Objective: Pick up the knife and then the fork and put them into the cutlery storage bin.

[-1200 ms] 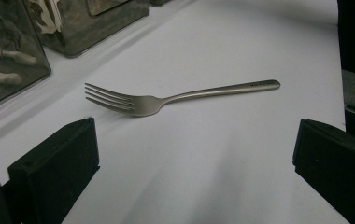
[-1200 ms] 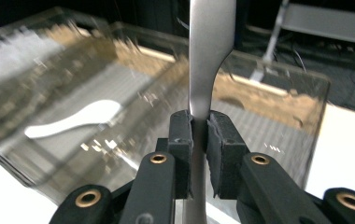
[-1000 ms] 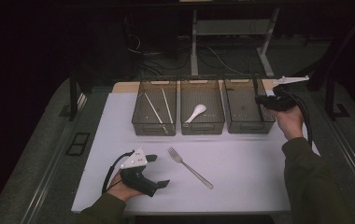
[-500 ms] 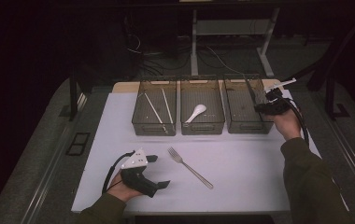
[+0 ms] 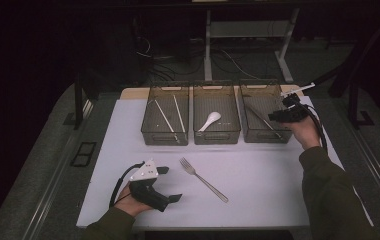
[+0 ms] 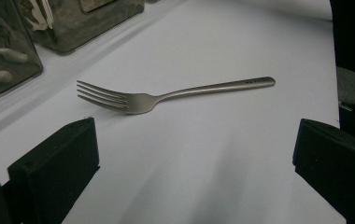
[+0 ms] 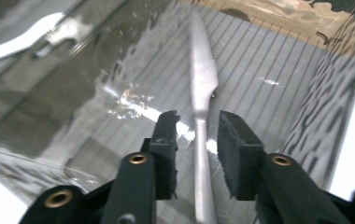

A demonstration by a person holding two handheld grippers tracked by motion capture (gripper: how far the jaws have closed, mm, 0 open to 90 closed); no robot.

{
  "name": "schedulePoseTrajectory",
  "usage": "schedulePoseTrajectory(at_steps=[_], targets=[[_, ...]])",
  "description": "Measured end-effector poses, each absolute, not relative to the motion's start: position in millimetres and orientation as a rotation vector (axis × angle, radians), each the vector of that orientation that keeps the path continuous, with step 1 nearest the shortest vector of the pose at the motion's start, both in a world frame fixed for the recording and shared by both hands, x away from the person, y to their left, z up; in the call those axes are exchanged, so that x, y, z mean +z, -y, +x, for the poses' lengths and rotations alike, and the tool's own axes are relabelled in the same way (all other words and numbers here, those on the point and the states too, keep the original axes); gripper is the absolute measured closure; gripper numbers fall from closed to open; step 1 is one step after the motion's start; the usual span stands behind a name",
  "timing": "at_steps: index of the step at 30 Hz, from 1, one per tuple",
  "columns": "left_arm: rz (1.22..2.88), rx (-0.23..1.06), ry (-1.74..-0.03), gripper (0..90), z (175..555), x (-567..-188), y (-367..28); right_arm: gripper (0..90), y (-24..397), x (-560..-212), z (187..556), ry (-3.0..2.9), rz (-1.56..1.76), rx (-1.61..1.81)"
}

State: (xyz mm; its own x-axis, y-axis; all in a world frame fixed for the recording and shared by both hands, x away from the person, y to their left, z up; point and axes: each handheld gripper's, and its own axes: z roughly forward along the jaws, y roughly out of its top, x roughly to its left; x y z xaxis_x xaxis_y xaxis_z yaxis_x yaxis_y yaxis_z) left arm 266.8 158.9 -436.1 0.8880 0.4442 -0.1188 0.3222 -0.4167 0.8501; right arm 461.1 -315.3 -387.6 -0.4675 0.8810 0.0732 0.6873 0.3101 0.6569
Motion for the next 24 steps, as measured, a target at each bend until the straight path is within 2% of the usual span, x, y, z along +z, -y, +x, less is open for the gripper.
schedulePoseTrajectory(at_steps=[5, 10, 16, 24], targets=[[2.040, 0.152, -0.554, 0.0, 266.5, -436.1, -158.7, 50.7, 319.1, -378.0, 450.8, -2.274, 1.437, 1.022], [2.038, 0.153, -0.553, 0.0, 266.3, -436.3, -157.8, 41.4, 317.9, -367.6, 430.6, -2.283, 1.402, 1.119], [2.042, 0.154, -0.551, 0.0, 265.9, -436.0, -157.6, 36.8, 310.4, -360.8, 404.6, -2.308, 1.308, 1.237], [2.044, 0.154, -0.550, 0.0, 265.9, -436.1, -157.5, 36.6, 293.4, -362.5, 375.5, -2.355, 1.206, 1.323]])
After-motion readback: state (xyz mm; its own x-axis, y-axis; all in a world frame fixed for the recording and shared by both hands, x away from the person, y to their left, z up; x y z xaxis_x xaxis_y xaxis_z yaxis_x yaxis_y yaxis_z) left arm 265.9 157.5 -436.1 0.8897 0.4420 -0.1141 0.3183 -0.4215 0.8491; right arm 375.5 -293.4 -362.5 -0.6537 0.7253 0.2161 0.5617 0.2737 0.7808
